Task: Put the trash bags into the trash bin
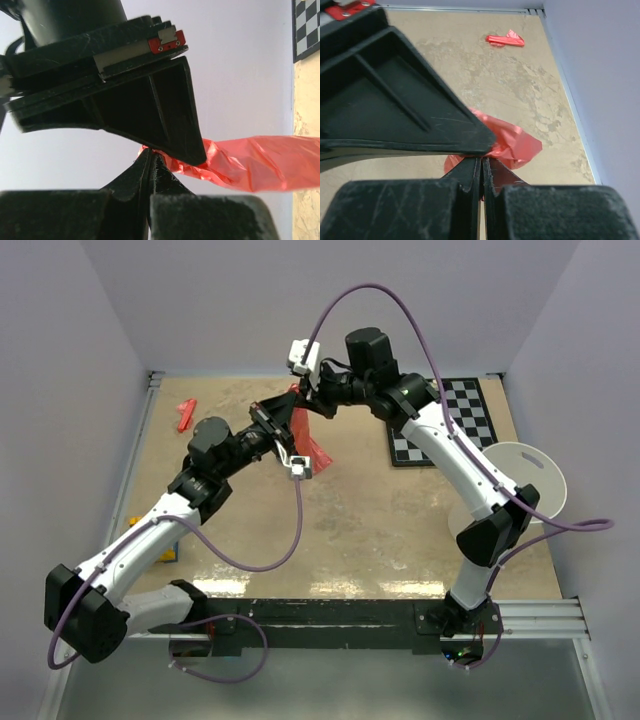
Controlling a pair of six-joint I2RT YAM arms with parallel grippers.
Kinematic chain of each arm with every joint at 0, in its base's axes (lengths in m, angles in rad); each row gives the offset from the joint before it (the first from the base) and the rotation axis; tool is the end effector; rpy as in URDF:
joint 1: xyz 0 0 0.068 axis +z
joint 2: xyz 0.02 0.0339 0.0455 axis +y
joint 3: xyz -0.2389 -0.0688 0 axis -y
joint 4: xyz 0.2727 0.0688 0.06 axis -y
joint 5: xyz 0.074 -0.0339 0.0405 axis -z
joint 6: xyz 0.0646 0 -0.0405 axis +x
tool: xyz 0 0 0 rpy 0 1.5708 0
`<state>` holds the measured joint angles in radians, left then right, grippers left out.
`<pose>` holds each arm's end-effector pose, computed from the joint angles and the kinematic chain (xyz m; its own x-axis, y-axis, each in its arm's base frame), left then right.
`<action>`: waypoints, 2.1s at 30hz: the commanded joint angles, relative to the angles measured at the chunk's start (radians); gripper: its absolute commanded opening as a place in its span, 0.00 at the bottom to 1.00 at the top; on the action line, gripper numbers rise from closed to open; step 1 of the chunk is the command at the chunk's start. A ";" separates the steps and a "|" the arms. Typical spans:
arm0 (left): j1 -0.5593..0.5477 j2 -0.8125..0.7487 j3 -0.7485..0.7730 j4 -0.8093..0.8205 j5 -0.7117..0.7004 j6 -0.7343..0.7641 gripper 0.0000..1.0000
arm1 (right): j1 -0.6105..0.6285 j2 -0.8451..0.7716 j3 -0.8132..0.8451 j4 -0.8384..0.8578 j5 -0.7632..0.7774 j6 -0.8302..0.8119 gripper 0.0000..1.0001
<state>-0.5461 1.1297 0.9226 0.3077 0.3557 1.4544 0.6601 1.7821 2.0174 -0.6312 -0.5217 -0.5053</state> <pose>0.2713 -0.1912 0.3457 0.7876 0.6109 -0.0808 0.0057 0.1239 0.9923 0.3288 0.2960 0.4189 0.1666 -0.4020 -0.9004 -0.9305 0.2381 -0.2785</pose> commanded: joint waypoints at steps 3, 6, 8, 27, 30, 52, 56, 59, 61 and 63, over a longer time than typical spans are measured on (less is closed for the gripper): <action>0.011 0.042 0.064 -0.103 0.002 0.037 0.00 | 0.023 -0.050 0.081 0.079 -0.046 0.071 0.00; -0.006 -0.008 0.038 -0.087 0.051 0.032 0.00 | -0.013 -0.017 0.087 0.084 -0.012 0.070 0.00; -0.020 -0.024 0.041 -0.042 0.058 0.027 0.00 | -0.016 -0.006 0.049 0.079 0.003 0.057 0.00; -0.023 0.016 0.114 -0.021 0.057 0.020 0.00 | 0.015 -0.055 -0.028 0.102 0.003 0.083 0.00; -0.023 0.054 0.137 0.001 0.026 0.012 0.00 | 0.044 -0.075 -0.037 0.093 -0.023 0.088 0.00; -0.035 0.074 0.111 0.157 -0.058 -0.005 0.00 | 0.013 -0.122 -0.105 0.111 -0.028 0.149 0.00; -0.034 0.035 0.081 0.157 0.024 -0.042 0.00 | 0.001 -0.107 -0.086 0.133 0.081 0.134 0.00; -0.037 0.016 0.073 0.113 0.049 -0.035 0.00 | -0.031 -0.081 -0.095 0.140 0.131 0.136 0.00; -0.035 0.019 0.076 0.120 0.036 -0.032 0.00 | -0.033 -0.076 -0.097 0.137 0.131 0.134 0.00; -0.034 0.022 0.085 0.133 0.023 -0.042 0.00 | -0.033 -0.082 -0.103 0.131 0.124 0.142 0.00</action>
<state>-0.5770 1.1973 0.9829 0.3054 0.3470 1.4246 0.6357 1.6840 1.9202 -0.4572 -0.4271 -0.3882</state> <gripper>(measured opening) 0.009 0.006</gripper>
